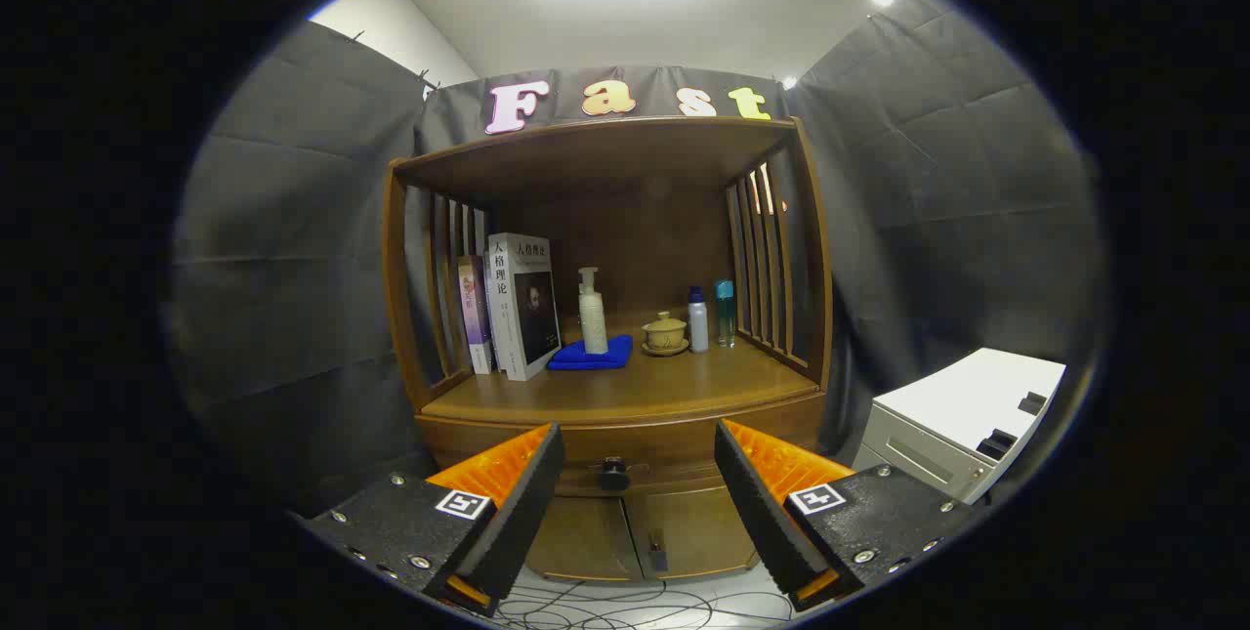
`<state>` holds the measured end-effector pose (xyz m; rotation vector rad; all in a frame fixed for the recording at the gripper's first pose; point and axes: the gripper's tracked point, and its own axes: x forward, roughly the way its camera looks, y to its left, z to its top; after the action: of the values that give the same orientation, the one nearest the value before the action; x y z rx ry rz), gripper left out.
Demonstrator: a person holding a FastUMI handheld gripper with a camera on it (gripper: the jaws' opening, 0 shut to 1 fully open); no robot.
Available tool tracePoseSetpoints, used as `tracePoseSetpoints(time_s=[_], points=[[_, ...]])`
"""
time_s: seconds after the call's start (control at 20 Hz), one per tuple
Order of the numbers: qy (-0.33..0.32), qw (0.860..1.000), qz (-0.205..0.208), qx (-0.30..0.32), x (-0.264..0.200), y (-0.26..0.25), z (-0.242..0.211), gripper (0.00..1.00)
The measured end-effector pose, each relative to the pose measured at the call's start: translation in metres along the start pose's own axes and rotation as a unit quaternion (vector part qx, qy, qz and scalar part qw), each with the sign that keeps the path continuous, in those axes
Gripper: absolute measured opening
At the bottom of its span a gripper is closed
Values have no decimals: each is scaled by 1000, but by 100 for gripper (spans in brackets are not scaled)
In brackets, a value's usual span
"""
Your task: Pull open the drawer, take out the items inside it, and place them on the countertop above the cabinet.
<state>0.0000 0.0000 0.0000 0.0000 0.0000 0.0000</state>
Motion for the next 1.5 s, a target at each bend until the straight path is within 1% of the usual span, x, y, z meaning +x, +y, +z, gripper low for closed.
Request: tracePoseSetpoints(time_s=[0.4, 0.85, 1.25, 1.5], points=[[-11, 1000, 2, -10, 4, 3, 12, 95], [-12, 1000, 1, -5, 21, 5, 10, 95], [20, 1000, 19, 7, 73, 18, -13, 95], [51, 998, 32, -3, 111, 26, -41, 95]])
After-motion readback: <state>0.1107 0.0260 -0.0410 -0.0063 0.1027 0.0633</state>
